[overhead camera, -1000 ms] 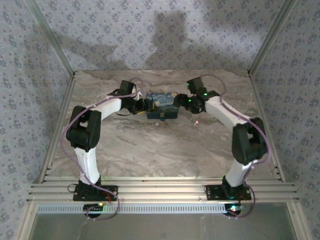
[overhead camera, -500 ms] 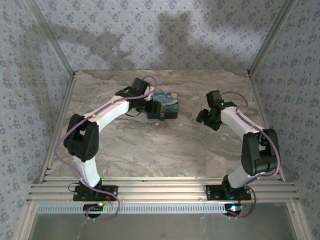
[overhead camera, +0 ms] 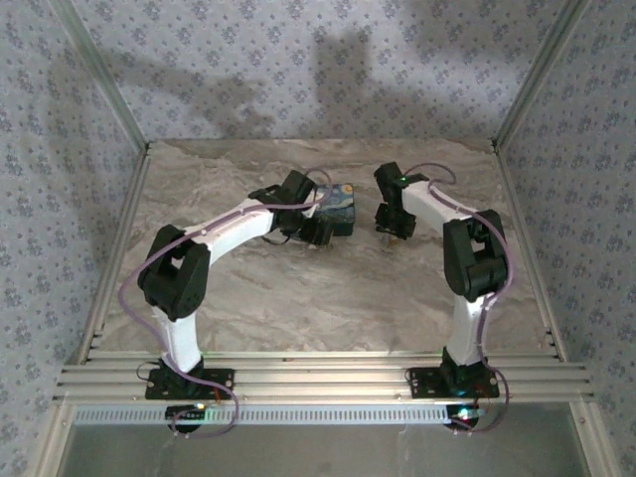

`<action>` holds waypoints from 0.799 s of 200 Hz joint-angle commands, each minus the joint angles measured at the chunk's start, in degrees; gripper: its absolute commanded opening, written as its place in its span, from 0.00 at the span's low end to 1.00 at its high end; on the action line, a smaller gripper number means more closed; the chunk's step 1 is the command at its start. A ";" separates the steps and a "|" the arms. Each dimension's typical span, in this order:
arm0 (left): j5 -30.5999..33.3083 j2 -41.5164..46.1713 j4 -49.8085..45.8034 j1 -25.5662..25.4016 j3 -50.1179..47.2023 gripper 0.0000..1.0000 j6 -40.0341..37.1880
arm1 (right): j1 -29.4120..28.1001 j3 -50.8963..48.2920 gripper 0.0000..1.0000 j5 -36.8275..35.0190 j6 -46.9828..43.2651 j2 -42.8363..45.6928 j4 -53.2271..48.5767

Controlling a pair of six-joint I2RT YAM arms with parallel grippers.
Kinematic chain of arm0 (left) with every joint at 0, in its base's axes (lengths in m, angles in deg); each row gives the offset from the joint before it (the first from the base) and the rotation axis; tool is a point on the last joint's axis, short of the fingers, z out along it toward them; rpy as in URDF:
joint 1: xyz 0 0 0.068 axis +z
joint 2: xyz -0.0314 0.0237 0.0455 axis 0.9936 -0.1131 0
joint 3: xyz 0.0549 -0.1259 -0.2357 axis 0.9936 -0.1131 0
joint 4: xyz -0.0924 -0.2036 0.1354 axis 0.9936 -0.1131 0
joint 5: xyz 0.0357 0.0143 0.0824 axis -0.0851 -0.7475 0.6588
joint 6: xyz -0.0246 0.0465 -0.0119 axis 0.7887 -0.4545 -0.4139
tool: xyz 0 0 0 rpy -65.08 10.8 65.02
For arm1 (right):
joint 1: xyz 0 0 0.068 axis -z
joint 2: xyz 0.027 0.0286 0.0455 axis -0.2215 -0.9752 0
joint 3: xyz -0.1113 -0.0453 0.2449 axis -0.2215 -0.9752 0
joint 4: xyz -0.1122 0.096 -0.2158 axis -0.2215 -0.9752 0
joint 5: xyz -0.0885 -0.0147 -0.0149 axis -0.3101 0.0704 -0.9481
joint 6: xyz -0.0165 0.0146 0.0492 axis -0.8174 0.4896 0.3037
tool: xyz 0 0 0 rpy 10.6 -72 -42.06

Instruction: Unlock a padlock with a key

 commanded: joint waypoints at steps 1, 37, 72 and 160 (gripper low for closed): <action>1.63 3.52 -1.31 0.09 -0.87 0.69 -2.19 | 0.01 2.08 0.36 -2.70 1.96 -1.82 -4.23; 1.20 3.30 -0.95 0.10 -1.76 0.69 -2.74 | 0.09 1.81 0.36 -2.52 3.33 -3.70 -3.28; 0.58 2.83 -1.09 0.08 -1.95 0.69 -3.29 | 0.68 1.82 0.35 -1.96 3.69 -4.95 -2.59; 0.66 5.39 -0.43 0.08 -5.21 0.69 -2.63 | 0.62 -3.46 0.07 1.15 -0.98 -2.91 1.36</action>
